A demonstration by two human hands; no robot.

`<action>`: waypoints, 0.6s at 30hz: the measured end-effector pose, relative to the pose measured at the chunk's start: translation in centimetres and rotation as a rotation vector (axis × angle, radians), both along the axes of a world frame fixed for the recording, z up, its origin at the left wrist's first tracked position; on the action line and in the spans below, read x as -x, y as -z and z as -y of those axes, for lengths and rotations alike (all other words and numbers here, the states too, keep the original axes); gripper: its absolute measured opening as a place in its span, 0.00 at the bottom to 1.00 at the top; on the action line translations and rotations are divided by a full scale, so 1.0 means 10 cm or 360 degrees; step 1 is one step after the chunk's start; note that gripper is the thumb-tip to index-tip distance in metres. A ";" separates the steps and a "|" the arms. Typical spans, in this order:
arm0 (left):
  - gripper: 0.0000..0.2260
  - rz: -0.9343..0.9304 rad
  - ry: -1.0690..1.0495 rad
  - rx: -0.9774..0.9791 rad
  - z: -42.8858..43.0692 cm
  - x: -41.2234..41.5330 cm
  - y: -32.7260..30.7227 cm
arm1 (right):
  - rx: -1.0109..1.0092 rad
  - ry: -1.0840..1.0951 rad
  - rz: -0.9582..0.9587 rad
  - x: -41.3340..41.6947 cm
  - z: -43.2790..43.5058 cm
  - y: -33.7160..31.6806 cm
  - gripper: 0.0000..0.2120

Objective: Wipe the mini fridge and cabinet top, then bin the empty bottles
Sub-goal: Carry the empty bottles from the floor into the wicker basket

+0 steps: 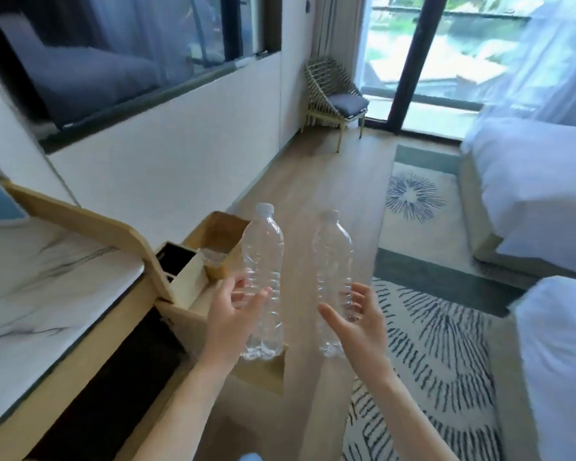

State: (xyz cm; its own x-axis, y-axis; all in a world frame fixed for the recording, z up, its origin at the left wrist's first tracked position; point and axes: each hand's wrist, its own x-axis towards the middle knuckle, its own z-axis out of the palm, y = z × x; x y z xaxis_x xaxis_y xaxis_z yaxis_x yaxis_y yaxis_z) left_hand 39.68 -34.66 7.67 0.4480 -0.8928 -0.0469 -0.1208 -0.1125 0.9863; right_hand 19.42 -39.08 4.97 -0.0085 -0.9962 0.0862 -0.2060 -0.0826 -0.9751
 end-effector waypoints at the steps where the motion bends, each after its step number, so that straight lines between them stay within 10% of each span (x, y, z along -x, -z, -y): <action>1: 0.31 0.0000 0.0067 0.0004 0.07 0.25 0.00 | 0.0004 0.0059 -0.0015 0.25 -0.01 -0.01 0.29; 18: 0.25 -0.0009 0.0739 -0.0093 1.07 2.95 0.27 | -0.0101 0.0599 -0.0071 2.81 0.29 0.06 0.26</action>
State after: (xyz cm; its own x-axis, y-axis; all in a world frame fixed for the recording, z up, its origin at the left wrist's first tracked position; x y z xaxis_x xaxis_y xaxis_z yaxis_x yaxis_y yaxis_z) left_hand 10.17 -45.38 5.00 0.0013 -0.9945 -0.1045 -0.1660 -0.1032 0.9807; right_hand -8.68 -42.00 4.35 -0.3725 -0.9274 0.0328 -0.2526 0.0673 -0.9652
